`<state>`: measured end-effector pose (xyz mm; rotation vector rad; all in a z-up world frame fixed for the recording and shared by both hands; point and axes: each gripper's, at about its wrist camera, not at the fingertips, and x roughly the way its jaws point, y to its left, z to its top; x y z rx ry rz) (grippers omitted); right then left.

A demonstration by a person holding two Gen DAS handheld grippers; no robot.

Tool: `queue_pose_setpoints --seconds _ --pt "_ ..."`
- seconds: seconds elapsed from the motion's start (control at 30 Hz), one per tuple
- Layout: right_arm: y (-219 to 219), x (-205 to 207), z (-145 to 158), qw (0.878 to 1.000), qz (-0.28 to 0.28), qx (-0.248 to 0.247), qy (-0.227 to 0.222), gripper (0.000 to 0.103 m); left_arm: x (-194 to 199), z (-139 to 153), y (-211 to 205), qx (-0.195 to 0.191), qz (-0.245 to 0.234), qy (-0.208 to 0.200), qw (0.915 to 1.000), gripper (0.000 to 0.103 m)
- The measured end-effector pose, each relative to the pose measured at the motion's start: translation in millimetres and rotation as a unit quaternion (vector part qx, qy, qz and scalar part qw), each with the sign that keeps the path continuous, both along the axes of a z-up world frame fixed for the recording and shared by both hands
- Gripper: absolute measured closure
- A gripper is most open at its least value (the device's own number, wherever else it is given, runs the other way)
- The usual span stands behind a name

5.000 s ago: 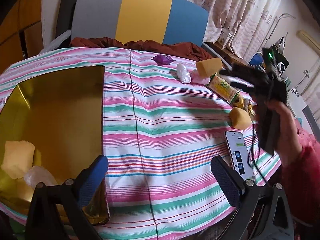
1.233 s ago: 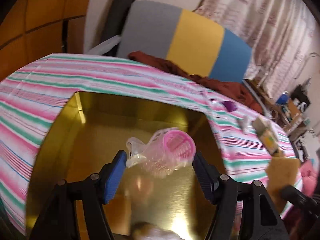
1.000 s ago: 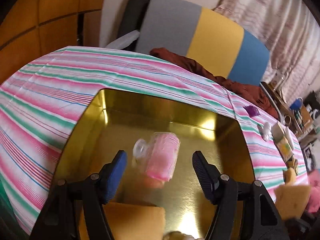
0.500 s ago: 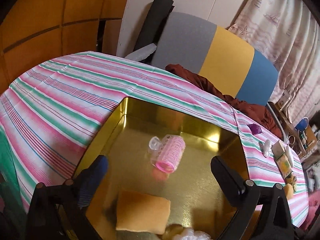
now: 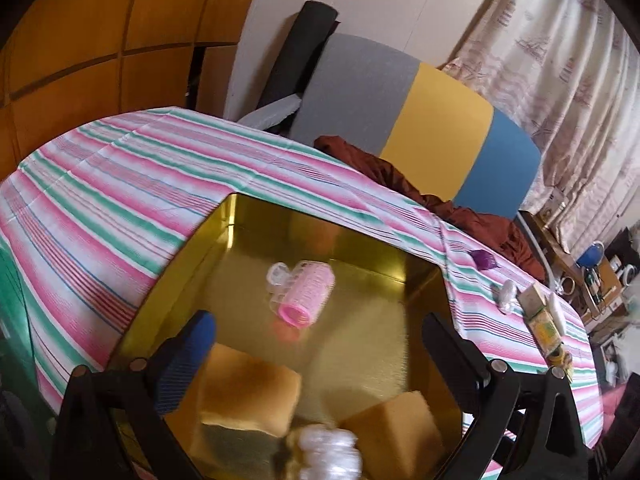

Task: Organize objects
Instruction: 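Lower the yellow sponge into the tray and open the right tool, then move both tools back toward the remaining items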

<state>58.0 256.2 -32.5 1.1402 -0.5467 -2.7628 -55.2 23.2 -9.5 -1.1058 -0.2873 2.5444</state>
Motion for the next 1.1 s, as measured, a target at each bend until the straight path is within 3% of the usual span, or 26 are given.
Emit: queue_pose_setpoints --seconds 0.27,0.47,0.8,0.93,1.1 --pt "44 16 0 0.998 -0.062 -0.003 -0.004 0.048 17 -3 49 -0.004 -0.068 -0.016 0.9975 0.0" --pt "102 42 -4 0.991 -0.137 0.002 -0.009 0.048 37 1 91 -0.008 -0.129 -0.013 0.9915 0.0" --pt "231 119 -26 0.953 -0.302 0.0 -0.027 0.048 80 1 170 -0.024 -0.243 -0.003 0.9698 0.0" --pt "286 135 -37 0.936 -0.349 -0.042 -0.02 0.048 89 -5 190 -0.03 -0.258 -0.012 0.9655 0.0" --pt "318 122 -61 0.932 -0.348 -0.096 -0.038 0.048 97 -9 201 -0.041 -0.267 -0.019 0.9626 0.0"
